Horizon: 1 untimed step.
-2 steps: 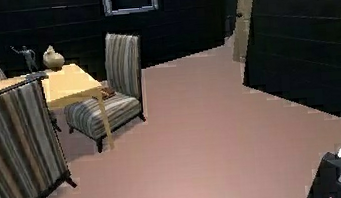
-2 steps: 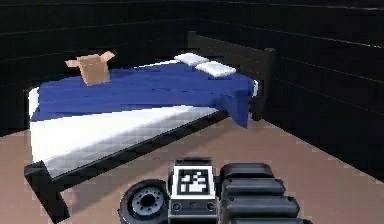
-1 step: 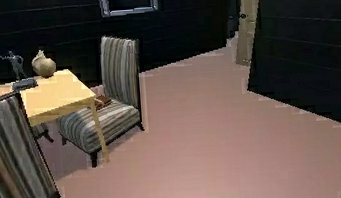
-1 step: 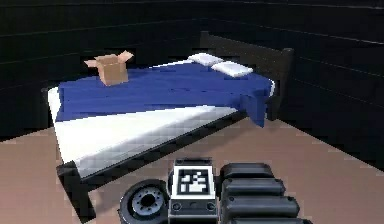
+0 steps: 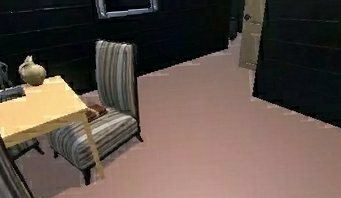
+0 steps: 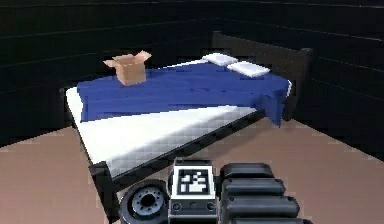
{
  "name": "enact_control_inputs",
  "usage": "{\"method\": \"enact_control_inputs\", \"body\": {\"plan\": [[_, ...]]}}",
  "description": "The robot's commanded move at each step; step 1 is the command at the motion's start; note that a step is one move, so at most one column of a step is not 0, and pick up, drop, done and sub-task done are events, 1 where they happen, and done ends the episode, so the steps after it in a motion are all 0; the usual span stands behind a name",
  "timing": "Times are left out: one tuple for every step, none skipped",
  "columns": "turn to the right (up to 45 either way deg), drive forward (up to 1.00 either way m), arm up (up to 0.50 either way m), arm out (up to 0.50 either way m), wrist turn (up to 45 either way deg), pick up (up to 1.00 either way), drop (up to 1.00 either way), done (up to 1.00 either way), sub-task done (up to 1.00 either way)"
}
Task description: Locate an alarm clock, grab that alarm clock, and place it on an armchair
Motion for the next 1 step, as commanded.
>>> {"method": "enact_control_inputs", "body": {"plan": [[9.0,0.0,0.0,0.0,0.0,0.0,0.0,0.0,0.0]]}}
